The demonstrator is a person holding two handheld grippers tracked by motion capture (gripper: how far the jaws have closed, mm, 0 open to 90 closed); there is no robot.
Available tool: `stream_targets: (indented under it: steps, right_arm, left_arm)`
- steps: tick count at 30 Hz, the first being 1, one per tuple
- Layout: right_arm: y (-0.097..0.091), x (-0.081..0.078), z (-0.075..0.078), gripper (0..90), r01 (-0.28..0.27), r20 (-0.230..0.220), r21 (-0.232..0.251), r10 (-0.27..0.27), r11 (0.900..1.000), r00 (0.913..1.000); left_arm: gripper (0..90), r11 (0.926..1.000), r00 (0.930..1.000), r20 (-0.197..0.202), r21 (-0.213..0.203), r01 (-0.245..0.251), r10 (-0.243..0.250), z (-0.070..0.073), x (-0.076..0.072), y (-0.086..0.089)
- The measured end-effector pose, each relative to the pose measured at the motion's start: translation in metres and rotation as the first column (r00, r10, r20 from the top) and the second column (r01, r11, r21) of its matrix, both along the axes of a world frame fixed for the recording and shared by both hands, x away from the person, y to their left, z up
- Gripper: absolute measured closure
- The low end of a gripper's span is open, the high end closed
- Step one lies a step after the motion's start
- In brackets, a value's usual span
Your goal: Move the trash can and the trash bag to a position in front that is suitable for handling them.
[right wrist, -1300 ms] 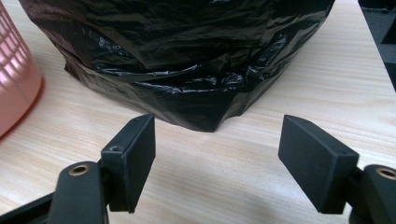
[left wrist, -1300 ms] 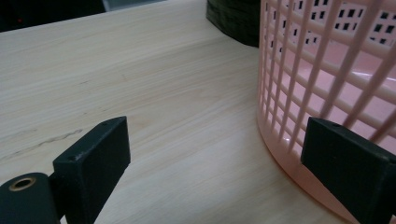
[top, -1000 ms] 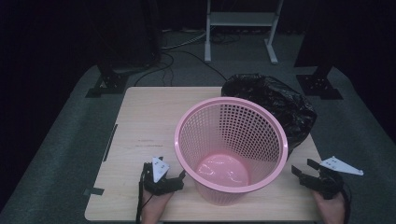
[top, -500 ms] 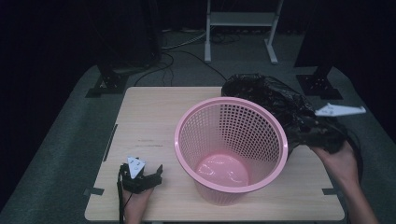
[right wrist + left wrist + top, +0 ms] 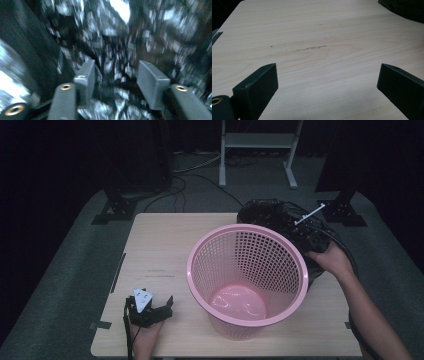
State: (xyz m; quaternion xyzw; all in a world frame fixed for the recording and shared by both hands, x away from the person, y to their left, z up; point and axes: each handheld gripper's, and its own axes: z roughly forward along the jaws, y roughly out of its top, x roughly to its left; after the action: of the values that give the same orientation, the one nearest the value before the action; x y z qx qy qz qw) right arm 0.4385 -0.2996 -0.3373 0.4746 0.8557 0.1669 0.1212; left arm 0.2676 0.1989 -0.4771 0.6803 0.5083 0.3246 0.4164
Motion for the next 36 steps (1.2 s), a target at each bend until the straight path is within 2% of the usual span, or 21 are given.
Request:
stream_targets:
  steps: [1,2,3,4,5,7,9,10,11,15,16,17,23,24,26,27,28,29,31,34,36]
  right_arm:
    - [-0.004,-0.003,-0.004,53.2,0.001,-0.029,-0.011,-0.002,0.9999,0.9996]
    - [-0.004,-0.003,-0.004,53.2,0.001,-0.029,-0.011,-0.002,0.9999,0.9996]
    - [-0.012,-0.012,-0.013,55.3,0.0,-0.081,-0.021,-0.002,0.9998,0.9967]
    - [-0.016,-0.017,-0.015,56.8,-0.002,-0.098,-0.023,0.0,0.9997,0.9952]
    - [-0.016,-0.017,-0.015,56.8,-0.002,-0.098,-0.023,0.0,0.9997,0.9952]
    - [-0.027,-0.035,-0.021,57.1,-0.015,-0.129,-0.005,0.014,0.9999,0.9916]
    - [-0.033,-0.046,-0.023,57.3,-0.017,-0.144,-0.002,0.017,0.9998,0.9894]
    - [-0.033,-0.046,-0.023,57.3,-0.017,-0.144,-0.002,0.017,0.9998,0.9894]
    - [-0.039,-0.062,-0.022,57.3,-0.029,-0.158,-0.004,0.028,0.9996,0.9871]
    - [-0.049,-0.093,-0.021,57.2,-0.061,-0.191,0.007,0.061,0.9981,0.9797]
    - [-0.049,-0.093,-0.021,57.2,-0.061,-0.191,0.007,0.061,0.9981,0.9797]
    - [-0.051,-0.109,-0.02,57.2,-0.085,-0.205,0.006,0.085,0.9963,0.975]
    - [-0.053,-0.151,-0.02,57.4,-0.134,-0.258,-0.002,0.129,0.991,0.9575]
    - [-0.053,-0.151,-0.02,57.4,-0.134,-0.258,-0.002,0.129,0.991,0.9575]
    - [-0.056,-0.167,-0.02,58.3,-0.163,-0.319,0.037,0.167,0.9859,0.933]
    - [-0.056,-0.167,-0.02,58.3,-0.163,-0.319,0.037,0.167,0.9859,0.933]
    - [-0.056,-0.176,-0.018,58.1,-0.186,-0.367,0.05,0.191,0.9813,0.9105]
    - [-0.056,-0.176,-0.018,58.1,-0.186,-0.367,0.05,0.191,0.9813,0.9105]
    - [-0.055,-0.18,-0.002,53.5,-0.199,-0.33,0.023,0.196,0.9797,0.9234]
    - [-0.053,-0.169,0.014,43.3,-0.183,-0.231,0.005,0.179,0.9831,0.9564]
    - [-0.05,-0.156,0.015,34.7,-0.169,-0.19,0.009,0.168,0.9856,0.9673]
  left_arm:
    - [2.5,1.0,1.0,0.0,0.0,0.0,0.0,0.0,0.0,0.0]
    - [2.5,1.0,1.0,0.0,-0.004,0.0,0.0,0.0,0.0,0.0]
    - [2.5,1.0,1.0,0.0,-0.005,0.0,0.0,0.0,0.0,0.0]
    - [2.5,1.0,1.0,-0.001,0.003,0.001,-0.001,0.0,0.0,0.0]
    - [2.5,1.0,1.0,-0.001,0.003,0.001,-0.001,0.0,0.0,0.0]
    - [2.5,0.9999,1.0,0.004,0.015,0.003,-0.003,0.0,0.0,-0.002]
    - [2.5,0.9998,1.0,0.003,0.021,0.003,-0.003,0.0,0.0,-0.002]
    - [2.5,0.9997,1.0,0.003,0.024,0.004,-0.004,0.0,0.0,-0.003]
    - [2.5,0.9997,1.0,0.004,0.025,0.005,-0.005,0.0,0.0,-0.003]
    - [2.5,0.9997,1.0,0.004,0.023,0.005,-0.005,0.0,0.0,-0.003]
    - [2.5,0.9996,1.0,0.005,0.026,0.005,-0.005,0.0,0.0,-0.003]
    - [2.5,0.9994,1.0,0.005,0.034,0.007,-0.007,0.0,0.0,-0.004]
    - [2.5,0.9984,0.9999,0.005,0.055,0.012,-0.012,0.0,-0.001,-0.006]
    - [2.5,0.9984,0.9999,0.005,0.055,0.012,-0.012,0.0,-0.001,-0.006]
    - [2.5,0.9983,0.9999,0.004,0.058,0.01,-0.01,0.0,-0.001,-0.006]
    - [2.5,0.9983,0.9999,0.005,0.058,0.009,-0.009,0.0,-0.001,-0.007]
    - [2.5,0.9982,1.0,0.004,0.059,0.008,-0.009,0.0,-0.001,-0.007]
    - [2.5,0.9982,1.0,0.002,0.06,0.008,-0.008,0.0,-0.001,-0.007]
    - [2.5,0.9981,0.9999,0.0,0.06,0.01,-0.01,0.0,-0.001,-0.007]
    - [2.5,0.9982,0.9999,0.0,0.06,0.011,-0.011,0.0,0.0,-0.006]
    - [2.5,0.9983,0.9999,0.001,0.058,0.01,-0.01,0.0,0.0,-0.006]
